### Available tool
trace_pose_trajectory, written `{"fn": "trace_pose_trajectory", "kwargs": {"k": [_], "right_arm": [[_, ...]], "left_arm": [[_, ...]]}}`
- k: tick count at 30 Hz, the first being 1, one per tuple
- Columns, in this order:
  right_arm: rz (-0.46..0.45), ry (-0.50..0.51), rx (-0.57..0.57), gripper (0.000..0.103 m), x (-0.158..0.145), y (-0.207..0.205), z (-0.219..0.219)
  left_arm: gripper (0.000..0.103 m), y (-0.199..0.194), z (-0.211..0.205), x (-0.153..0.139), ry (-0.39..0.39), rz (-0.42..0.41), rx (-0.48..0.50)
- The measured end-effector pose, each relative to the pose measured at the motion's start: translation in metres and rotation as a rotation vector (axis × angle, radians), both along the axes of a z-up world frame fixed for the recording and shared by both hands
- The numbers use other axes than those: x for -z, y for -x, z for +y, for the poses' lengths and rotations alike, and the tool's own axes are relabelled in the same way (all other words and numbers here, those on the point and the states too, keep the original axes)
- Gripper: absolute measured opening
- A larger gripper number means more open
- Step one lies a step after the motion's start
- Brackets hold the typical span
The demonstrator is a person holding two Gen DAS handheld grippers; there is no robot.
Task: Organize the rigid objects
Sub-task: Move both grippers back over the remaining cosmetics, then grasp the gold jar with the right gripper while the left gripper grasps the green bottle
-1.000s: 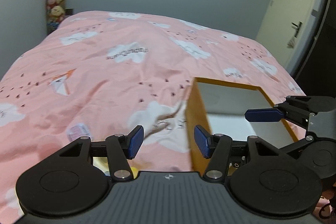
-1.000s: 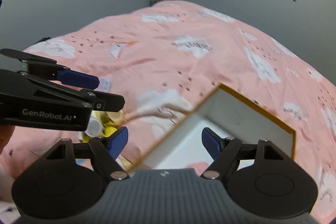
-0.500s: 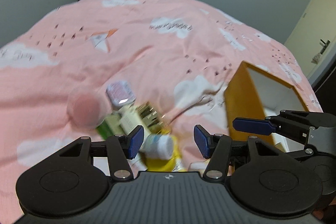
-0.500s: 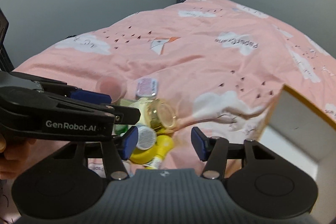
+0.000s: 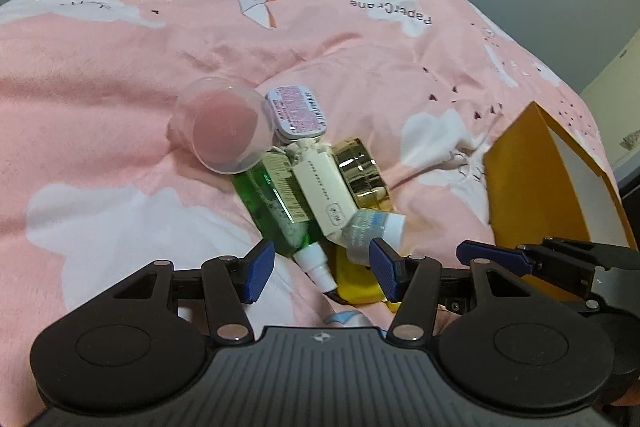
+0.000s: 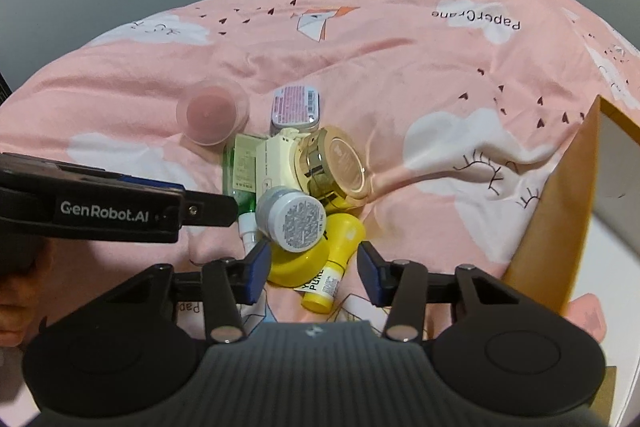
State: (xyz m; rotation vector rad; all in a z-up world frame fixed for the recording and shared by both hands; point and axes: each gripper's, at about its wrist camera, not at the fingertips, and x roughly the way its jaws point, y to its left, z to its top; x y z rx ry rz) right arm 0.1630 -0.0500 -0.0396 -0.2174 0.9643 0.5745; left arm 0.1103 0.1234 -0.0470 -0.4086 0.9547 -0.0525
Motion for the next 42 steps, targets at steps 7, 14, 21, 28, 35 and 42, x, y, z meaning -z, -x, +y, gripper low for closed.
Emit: {"fn": "trace_pose_trajectory", "kwargs": {"k": [7, 14, 21, 28, 35, 42], "right_arm": [[-0.005, 0.019, -0.065, 0.045, 0.003, -0.009, 0.017], [-0.031, 0.045, -0.104, 0.039, 0.000, -0.020, 0.033], [-0.054, 0.103, -0.133, 0.031, 0.005, -0.027, 0.050], [-0.061, 0.139, -0.135, 0.033, 0.007, -0.039, 0.056], [-0.068, 0.155, -0.124, 0.035, 0.006, -0.040, 0.060], [-0.087, 0.173, -0.126, 0.034, 0.006, -0.039, 0.063]], "left_arm": [[0.060, -0.006, 0.008, 0.006, -0.004, 0.002, -0.073], [0.056, -0.014, 0.016, 0.019, 0.012, 0.020, -0.168], [0.051, -0.023, 0.021, 0.030, 0.027, 0.040, -0.190], [0.052, -0.035, 0.023, 0.043, 0.042, 0.057, -0.205], [0.045, -0.042, 0.026, 0.053, 0.087, 0.024, -0.211], [0.036, -0.029, 0.026, 0.041, 0.093, -0.033, -0.178]]}}
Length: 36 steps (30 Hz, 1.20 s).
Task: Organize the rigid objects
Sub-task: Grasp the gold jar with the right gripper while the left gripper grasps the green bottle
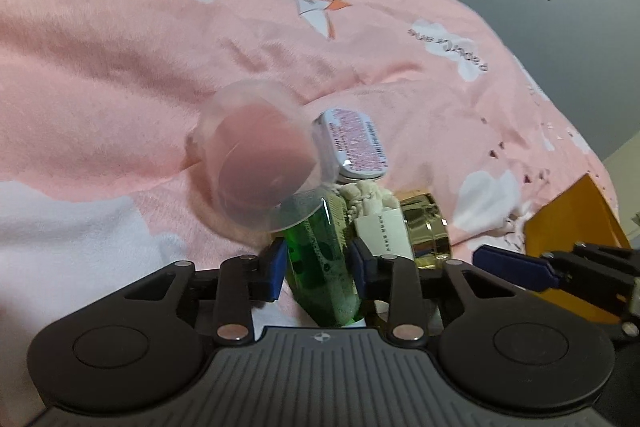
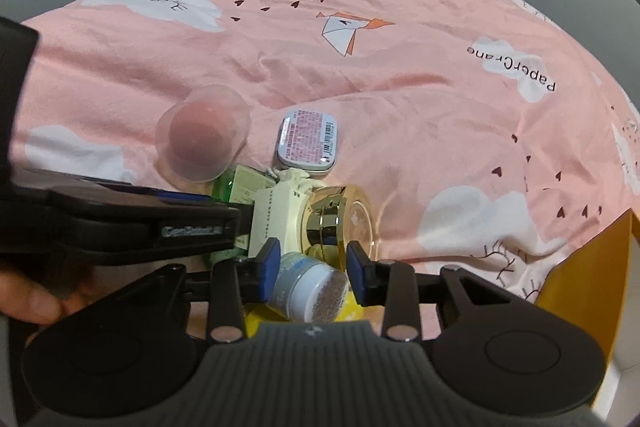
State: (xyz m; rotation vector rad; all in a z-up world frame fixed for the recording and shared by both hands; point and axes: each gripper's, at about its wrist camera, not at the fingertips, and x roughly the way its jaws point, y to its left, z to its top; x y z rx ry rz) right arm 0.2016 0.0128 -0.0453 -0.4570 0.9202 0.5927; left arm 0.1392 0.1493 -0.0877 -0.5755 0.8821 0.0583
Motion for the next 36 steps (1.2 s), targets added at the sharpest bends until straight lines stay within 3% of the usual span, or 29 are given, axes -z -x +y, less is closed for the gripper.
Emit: {"fn": "trace_pose_trajectory", "kwargs": {"k": [8, 15, 16, 25, 30, 36], "right_arm": [[0.021, -0.012, -0.022, 0.031, 0.000, -0.002, -0.001], [0.047, -0.031, 0.007, 0.031, -0.001, -0.008, -0.005], [0.047, -0.033, 0.012, 0.031, -0.001, -0.009, -0.006], [0.074, -0.091, 0.090, 0.032, -0.009, -0.022, -0.018], [0.120, -0.117, 0.100, 0.032, -0.004, -0.032, -0.013], [0.097, -0.102, 0.031, 0.031, -0.003, -0.023, 0.003]], "left_arm": [[0.036, -0.010, 0.004, 0.010, 0.063, 0.016, 0.003], [0.043, -0.019, 0.002, 0.023, 0.086, 0.052, 0.012], [0.038, -0.018, 0.001, 0.022, 0.083, 0.047, 0.012], [0.037, 0.007, -0.005, -0.008, -0.031, -0.049, 0.030], [0.037, 0.010, -0.001, -0.011, -0.032, -0.037, 0.040], [0.038, 0.015, 0.008, -0.008, -0.003, -0.017, -0.004]]}}
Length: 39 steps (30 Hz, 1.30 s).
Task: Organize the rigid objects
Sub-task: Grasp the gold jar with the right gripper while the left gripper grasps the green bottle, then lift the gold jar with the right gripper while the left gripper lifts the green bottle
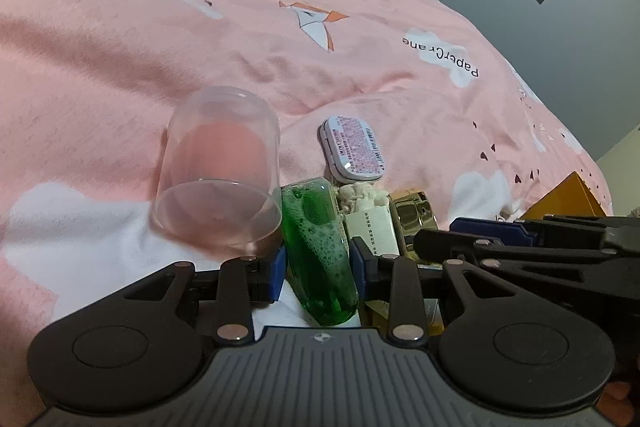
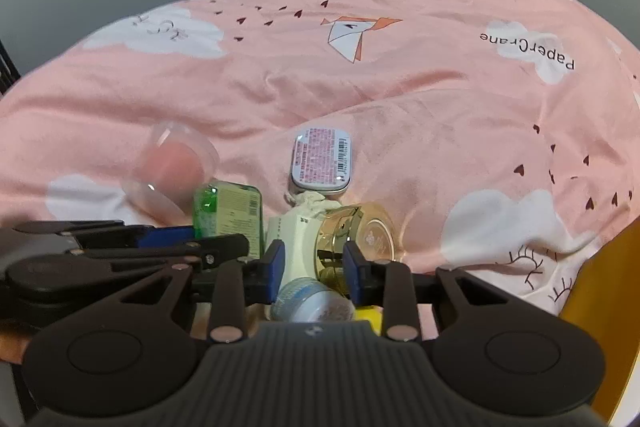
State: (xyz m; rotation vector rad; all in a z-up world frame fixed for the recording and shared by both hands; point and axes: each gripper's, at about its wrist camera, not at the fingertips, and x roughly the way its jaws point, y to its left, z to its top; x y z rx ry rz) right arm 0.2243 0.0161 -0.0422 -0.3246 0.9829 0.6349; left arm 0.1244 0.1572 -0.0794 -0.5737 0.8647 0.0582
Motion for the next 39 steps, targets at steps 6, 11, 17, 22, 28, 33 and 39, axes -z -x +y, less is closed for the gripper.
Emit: {"fn": "trace_pose_trajectory", "kwargs": {"k": [6, 11, 17, 22, 28, 33, 39], "right_arm": [[0.042, 0.023, 0.059, 0.037, 0.014, -0.018, 0.001], [0.052, 0.048, 0.113, 0.041, 0.031, -0.027, 0.004], [0.076, 0.042, 0.124, 0.036, 0.034, -0.032, 0.002], [0.039, 0.034, 0.131, 0.027, 0.020, -0.028, -0.012], [-0.026, 0.087, 0.157, 0.026, 0.015, -0.029, -0.018], [0.007, 0.092, 0.163, 0.028, 0.024, -0.041, -0.014], [0.013, 0.070, 0.168, 0.028, 0.027, -0.042, -0.014]], "left_arm": [[0.038, -0.002, 0.000, 0.002, 0.000, -0.002, 0.000], [0.038, -0.004, 0.000, 0.005, -0.010, 0.008, -0.004], [0.039, -0.006, -0.001, 0.006, -0.008, 0.007, -0.003], [0.039, -0.009, -0.004, 0.007, -0.023, 0.006, 0.005], [0.039, -0.019, -0.011, 0.010, -0.055, 0.004, 0.017], [0.042, -0.019, -0.011, 0.013, -0.064, 0.001, 0.016], [0.039, -0.019, -0.011, 0.012, -0.058, 0.000, 0.010]]}}
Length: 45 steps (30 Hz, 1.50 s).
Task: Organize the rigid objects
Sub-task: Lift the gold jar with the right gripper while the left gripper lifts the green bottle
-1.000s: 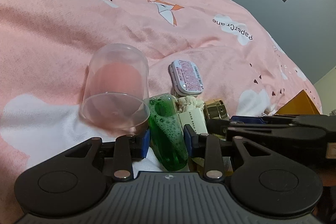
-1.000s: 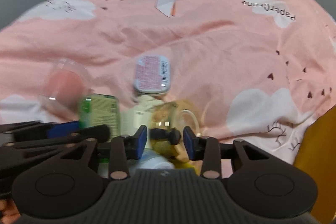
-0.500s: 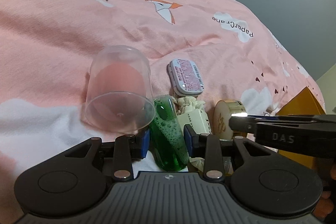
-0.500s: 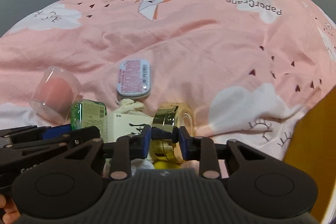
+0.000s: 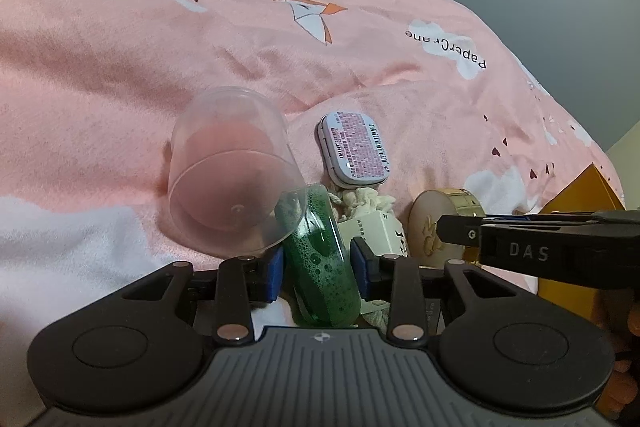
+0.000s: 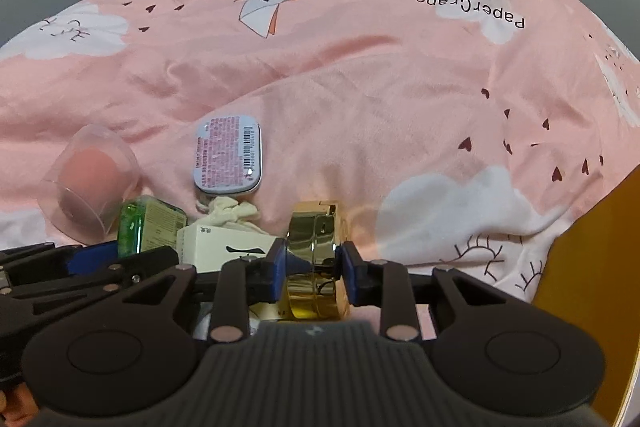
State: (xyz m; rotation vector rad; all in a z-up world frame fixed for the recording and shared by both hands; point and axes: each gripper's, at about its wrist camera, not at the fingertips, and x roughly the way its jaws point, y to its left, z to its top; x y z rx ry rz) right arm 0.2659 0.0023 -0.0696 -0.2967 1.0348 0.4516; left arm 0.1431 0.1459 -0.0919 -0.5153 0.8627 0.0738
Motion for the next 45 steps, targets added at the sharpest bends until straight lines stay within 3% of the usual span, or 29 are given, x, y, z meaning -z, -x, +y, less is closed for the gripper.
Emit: {"fn": "trace_pose_trajectory", "kwargs": {"k": [4, 9, 19, 30, 38, 45], "right_arm": [[-0.020, -0.039, 0.000, 0.027, -0.009, 0.010, -0.008], [-0.112, -0.059, -0.030, 0.026, -0.030, 0.033, -0.015], [-0.182, -0.127, -0.039, 0.026, -0.071, 0.068, -0.048], [-0.262, -0.206, -0.009, 0.026, -0.118, 0.101, -0.094], [-0.314, -0.219, 0.075, 0.027, -0.149, 0.112, -0.146], [-0.326, -0.163, 0.183, 0.027, -0.156, 0.111, -0.196]], "left_arm": [[0.037, 0.008, -0.009, -0.009, -0.048, -0.034, -0.003], [0.035, 0.019, -0.018, -0.026, -0.104, -0.084, 0.008], [0.032, 0.036, -0.033, -0.068, -0.159, -0.188, 0.009], [0.032, 0.050, -0.063, -0.123, -0.097, -0.318, 0.091], [0.032, 0.038, -0.108, -0.148, -0.028, -0.372, 0.227], [0.033, 0.016, -0.159, -0.158, 0.026, -0.388, 0.389]]}}
